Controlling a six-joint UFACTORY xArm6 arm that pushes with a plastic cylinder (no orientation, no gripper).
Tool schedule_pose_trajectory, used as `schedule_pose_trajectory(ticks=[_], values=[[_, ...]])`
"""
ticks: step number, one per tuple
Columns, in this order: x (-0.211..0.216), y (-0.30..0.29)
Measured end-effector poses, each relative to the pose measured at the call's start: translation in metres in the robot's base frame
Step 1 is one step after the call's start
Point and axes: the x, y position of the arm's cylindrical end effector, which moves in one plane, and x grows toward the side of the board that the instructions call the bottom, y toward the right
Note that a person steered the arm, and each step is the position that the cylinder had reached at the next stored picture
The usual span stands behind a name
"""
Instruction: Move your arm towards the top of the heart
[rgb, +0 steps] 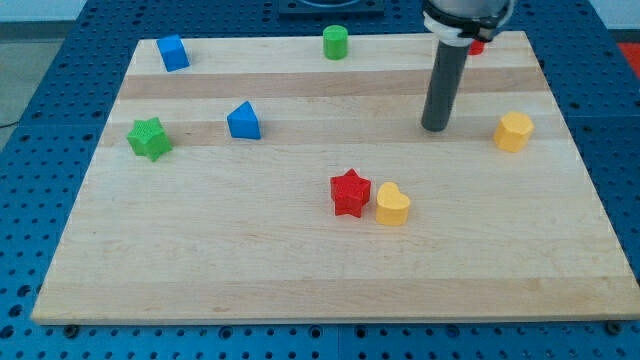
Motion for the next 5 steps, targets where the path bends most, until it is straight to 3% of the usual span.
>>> schedule_pose_trajectory(ticks=[2,3,5], values=[[0.014,-0.013],[0.035,-0.041],[0.036,-0.097]])
